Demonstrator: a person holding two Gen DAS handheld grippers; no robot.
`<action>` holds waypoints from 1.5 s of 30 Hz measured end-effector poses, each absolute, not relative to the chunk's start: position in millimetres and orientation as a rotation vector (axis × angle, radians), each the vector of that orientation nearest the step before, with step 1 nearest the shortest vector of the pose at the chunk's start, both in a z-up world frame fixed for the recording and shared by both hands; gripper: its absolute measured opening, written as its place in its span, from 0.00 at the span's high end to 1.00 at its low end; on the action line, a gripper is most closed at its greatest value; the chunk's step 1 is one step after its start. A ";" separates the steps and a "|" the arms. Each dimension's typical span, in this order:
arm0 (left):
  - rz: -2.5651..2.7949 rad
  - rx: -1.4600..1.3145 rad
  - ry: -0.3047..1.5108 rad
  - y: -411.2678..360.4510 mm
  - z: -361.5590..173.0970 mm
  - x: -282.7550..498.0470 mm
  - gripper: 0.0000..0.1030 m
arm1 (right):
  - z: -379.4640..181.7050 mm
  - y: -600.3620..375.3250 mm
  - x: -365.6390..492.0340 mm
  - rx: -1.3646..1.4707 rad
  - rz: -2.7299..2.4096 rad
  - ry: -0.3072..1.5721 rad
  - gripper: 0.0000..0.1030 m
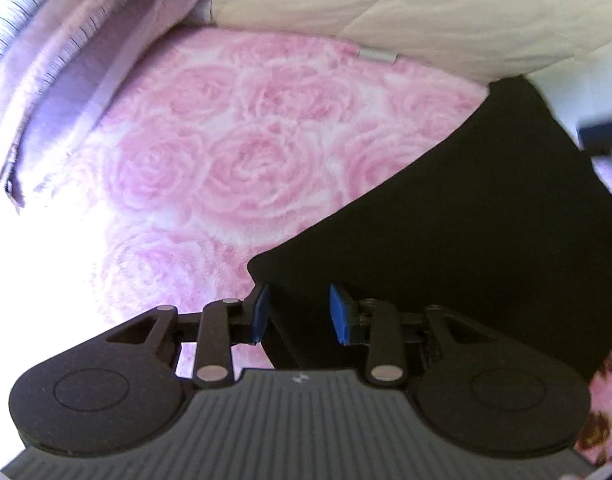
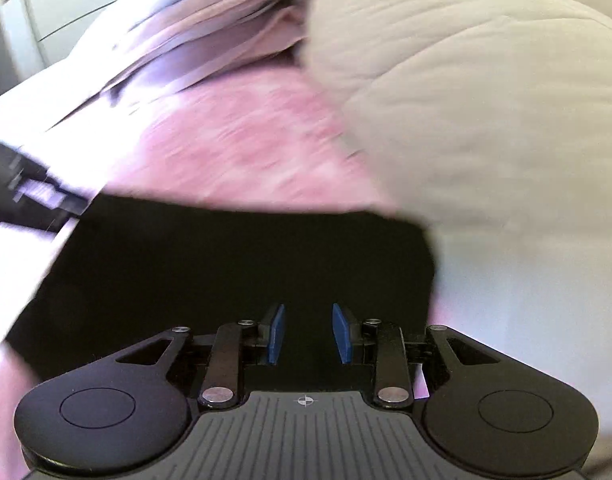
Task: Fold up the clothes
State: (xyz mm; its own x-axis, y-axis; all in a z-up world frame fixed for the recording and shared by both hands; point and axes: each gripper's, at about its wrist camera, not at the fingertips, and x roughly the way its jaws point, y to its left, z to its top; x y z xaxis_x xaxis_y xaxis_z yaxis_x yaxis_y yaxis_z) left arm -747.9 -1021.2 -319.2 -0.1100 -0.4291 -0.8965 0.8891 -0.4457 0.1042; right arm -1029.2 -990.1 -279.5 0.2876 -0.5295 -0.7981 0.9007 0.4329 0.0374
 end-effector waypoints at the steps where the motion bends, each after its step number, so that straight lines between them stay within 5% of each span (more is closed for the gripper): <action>1: -1.729 1.173 0.588 -1022.9 -323.6 -748.5 0.70 | -284.2 -1001.2 -1028.6 0.535 -1.036 0.810 0.70; 7: -1.733 1.167 0.585 -1026.6 -333.3 -743.7 0.62 | -332.7 -1074.8 -1045.2 0.638 -1.063 0.778 0.70; 12: -1.719 1.120 0.639 -1019.6 -319.5 -733.8 0.65 | -310.7 -1073.7 -1042.0 0.613 -1.075 0.821 0.70; 20: -1.761 1.049 0.692 -935.7 -286.0 -725.8 0.69 | -288.0 -969.9 -1021.4 0.646 -1.022 0.738 0.70; 25: -1.781 1.210 0.685 -915.0 -326.8 -738.4 0.70 | -324.5 -916.2 -1020.4 0.779 -0.998 0.773 0.69; 34: -1.855 1.217 0.577 -881.4 -294.5 -742.2 0.73 | -279.9 -864.9 -1022.4 0.688 -1.060 0.741 0.69; 40: -1.837 1.277 0.605 -880.4 -321.1 -748.3 0.72 | -323.5 -850.0 -1008.5 0.832 -1.060 0.895 0.66; 42: -1.826 1.264 0.597 -876.9 -313.4 -746.3 0.72 | -311.6 -840.0 -1007.3 0.832 -1.110 0.847 0.60; 44: -1.803 1.242 0.614 -867.7 -304.1 -741.0 0.73 | -297.4 -823.2 -1005.3 0.823 -1.142 0.796 0.32; 45: -1.796 1.219 0.629 -860.8 -299.4 -736.6 0.73 | -292.7 -813.1 -1002.4 0.813 -1.150 0.788 0.28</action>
State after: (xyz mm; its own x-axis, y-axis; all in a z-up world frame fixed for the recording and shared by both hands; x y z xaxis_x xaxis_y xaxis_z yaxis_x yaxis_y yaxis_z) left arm -736.6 -860.8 -299.4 -0.1596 -0.3678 -0.9161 0.8592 -0.5088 0.0546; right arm -1002.4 -813.1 -292.7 0.2216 -0.4551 -0.8624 0.9685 0.2056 0.1404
